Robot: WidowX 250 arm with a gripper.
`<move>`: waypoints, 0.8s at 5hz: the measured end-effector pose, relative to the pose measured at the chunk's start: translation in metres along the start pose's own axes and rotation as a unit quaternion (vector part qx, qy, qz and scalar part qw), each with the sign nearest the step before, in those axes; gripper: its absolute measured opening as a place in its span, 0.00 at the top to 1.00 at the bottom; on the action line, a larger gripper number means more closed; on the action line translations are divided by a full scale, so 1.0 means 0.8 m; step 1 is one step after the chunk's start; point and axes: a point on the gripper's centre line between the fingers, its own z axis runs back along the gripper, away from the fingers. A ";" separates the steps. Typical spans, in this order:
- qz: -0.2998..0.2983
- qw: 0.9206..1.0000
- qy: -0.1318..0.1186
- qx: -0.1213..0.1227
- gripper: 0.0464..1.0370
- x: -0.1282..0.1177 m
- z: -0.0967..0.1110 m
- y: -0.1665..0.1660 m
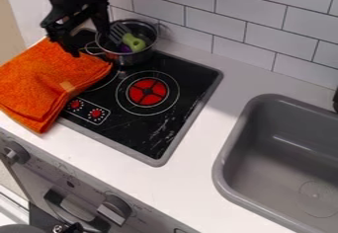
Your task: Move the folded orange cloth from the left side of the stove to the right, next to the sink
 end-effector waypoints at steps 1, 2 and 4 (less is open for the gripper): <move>-0.035 0.999 0.005 -0.005 0.08 0.014 0.008 0.022; -0.034 0.999 0.015 -0.014 0.32 0.024 0.015 0.034; -0.072 0.996 -0.021 0.045 0.82 0.062 0.012 0.062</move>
